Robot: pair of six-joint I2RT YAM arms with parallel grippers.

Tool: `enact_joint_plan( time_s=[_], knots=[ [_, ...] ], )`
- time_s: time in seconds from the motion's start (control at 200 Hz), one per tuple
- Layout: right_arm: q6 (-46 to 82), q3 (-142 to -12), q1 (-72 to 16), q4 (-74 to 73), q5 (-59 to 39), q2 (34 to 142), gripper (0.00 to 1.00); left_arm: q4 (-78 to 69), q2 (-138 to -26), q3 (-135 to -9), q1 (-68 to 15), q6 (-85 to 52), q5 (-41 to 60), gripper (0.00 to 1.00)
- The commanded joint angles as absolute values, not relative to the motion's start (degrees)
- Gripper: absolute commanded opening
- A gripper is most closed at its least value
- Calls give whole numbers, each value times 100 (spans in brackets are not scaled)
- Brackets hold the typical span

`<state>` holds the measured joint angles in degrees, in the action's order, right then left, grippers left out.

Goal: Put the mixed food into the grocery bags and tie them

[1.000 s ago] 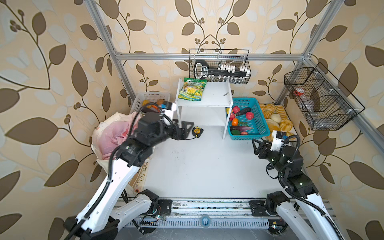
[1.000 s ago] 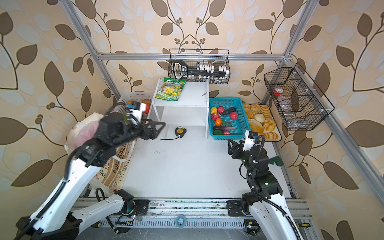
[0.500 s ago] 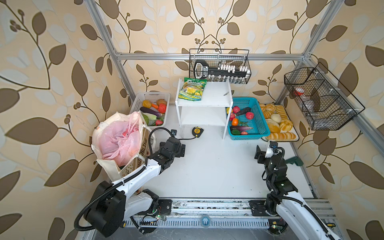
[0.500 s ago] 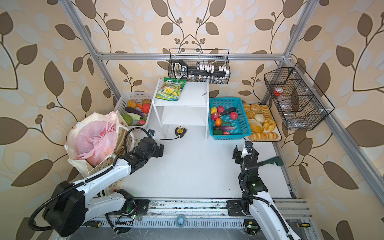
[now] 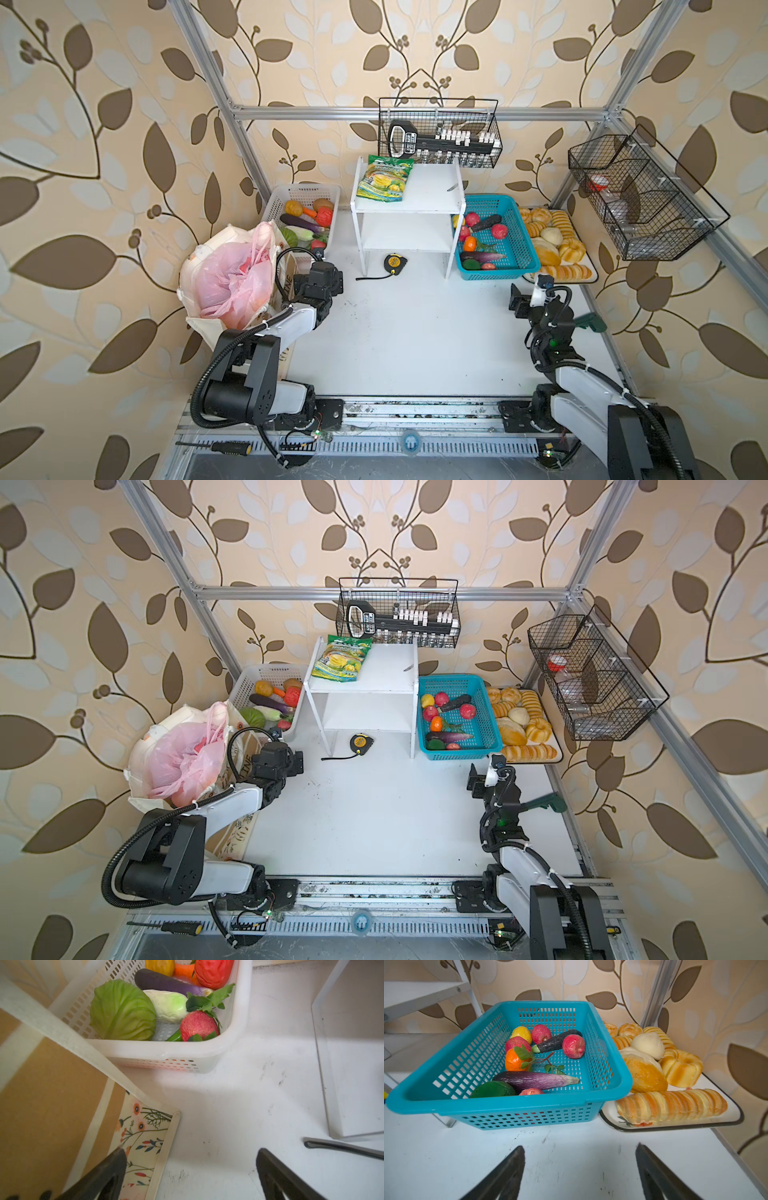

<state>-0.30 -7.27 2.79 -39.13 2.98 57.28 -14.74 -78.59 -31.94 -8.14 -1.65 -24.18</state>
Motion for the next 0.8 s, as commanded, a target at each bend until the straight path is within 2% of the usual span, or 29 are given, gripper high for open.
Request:
enact_joint_plan(
  time_s=[0.0,0.155,0.205,0.285,0.385,0.495,0.615,0.73,0.795],
  knots=[
    [-252,-1218,326,-3713,-558,6050,84,-2191,-8036,-3085,-765,-228,-2399,99],
    [306,-1457,188,-3640,-682,6564,81,-2175,-8505,-3318,-765,-67,-2465,99],
    [159,-1535,-17,-3391,-392,6548,81,-2164,-8563,-3366,-765,-68,-2576,99],
    [-64,-1591,-434,-3482,642,6681,83,-2513,-8610,-3252,-728,-8,-2636,99],
    [-412,-1595,-524,-4238,813,7084,84,-3026,-8712,-3037,-557,-4,-2355,99],
    [-172,-1479,-149,-4742,204,7407,83,-3063,-8621,-2951,-519,0,-2155,99],
    [62,-715,128,-6540,-192,7780,84,-3438,-8439,-2643,-503,51,-1942,99],
    [24,-769,9,-6352,116,7734,88,-3723,-8347,-2441,-466,64,-1800,99],
    [95,-1109,-68,-5590,575,7693,89,-3873,-8345,-2356,-442,47,-1761,99]
  ],
)
